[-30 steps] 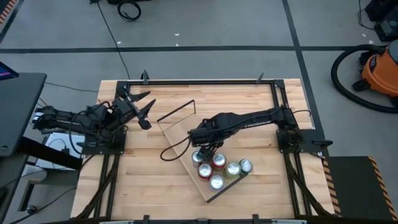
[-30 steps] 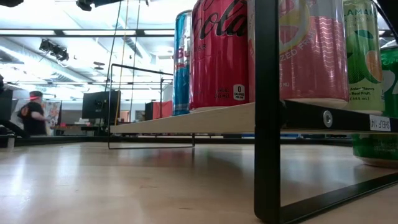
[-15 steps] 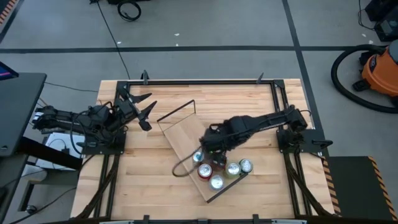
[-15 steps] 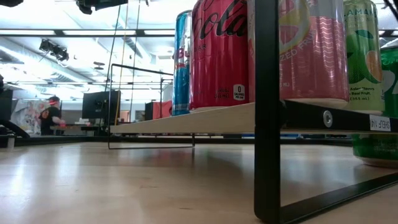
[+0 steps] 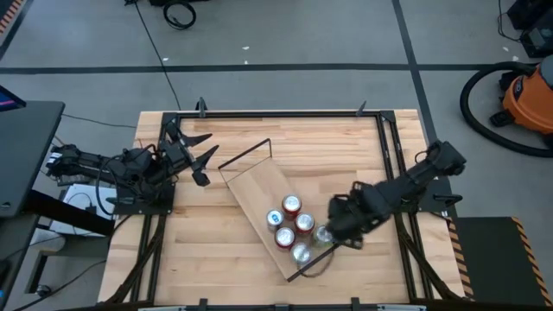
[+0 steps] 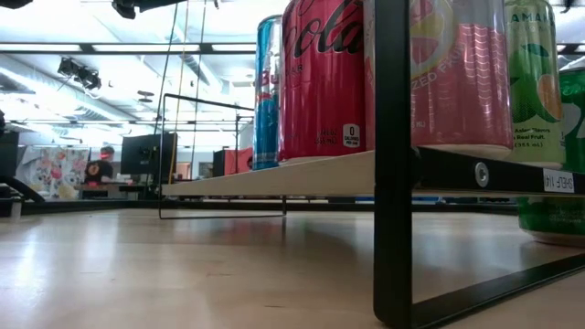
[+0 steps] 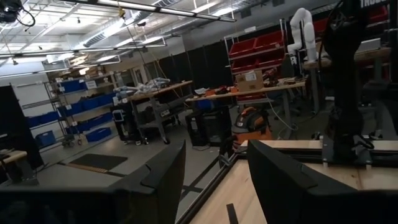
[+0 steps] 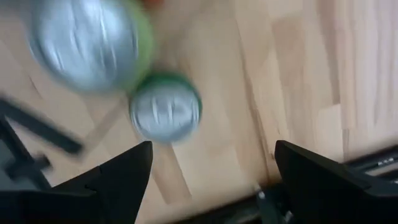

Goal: Place canned beverage on shelf
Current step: Put the green soda can on the shelf

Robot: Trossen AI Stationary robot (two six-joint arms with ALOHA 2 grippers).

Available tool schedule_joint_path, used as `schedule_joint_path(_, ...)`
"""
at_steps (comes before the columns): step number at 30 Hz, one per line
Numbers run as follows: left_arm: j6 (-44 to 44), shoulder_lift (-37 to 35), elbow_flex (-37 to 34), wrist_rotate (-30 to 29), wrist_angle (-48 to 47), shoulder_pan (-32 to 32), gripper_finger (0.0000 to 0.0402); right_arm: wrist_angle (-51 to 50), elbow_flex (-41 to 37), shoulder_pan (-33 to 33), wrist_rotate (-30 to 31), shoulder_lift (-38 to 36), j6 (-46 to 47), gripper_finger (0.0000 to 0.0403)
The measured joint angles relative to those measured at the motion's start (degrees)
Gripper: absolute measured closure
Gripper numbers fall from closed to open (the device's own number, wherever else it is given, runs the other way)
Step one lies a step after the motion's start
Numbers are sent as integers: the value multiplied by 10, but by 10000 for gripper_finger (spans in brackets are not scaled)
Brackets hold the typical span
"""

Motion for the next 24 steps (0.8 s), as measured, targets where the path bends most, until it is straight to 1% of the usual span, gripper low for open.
schedule_joint_path(3,0,0,0,0,0,0,219,12,-57,31,-3,-19,-25,54)
schedule_joint_path(6,0,0,0,0,0,0,219,41,-102,51,-6,-24,-85,54)
schedule_joint_path(10,0,0,0,0,2,0,219,88,-140,60,-2,-11,-180,54)
schedule_joint_path(12,-4,0,0,0,2,0,219,116,-157,60,2,-4,-194,54)
schedule_joint_path(17,-10,0,0,0,-1,0,219,159,-180,57,20,0,-215,54)
schedule_joint_path(21,-10,0,0,0,-8,0,219,183,-180,60,38,-1,-258,54)
schedule_joint_path(24,-10,0,0,0,-10,0,219,210,-180,69,66,-1,-294,54)
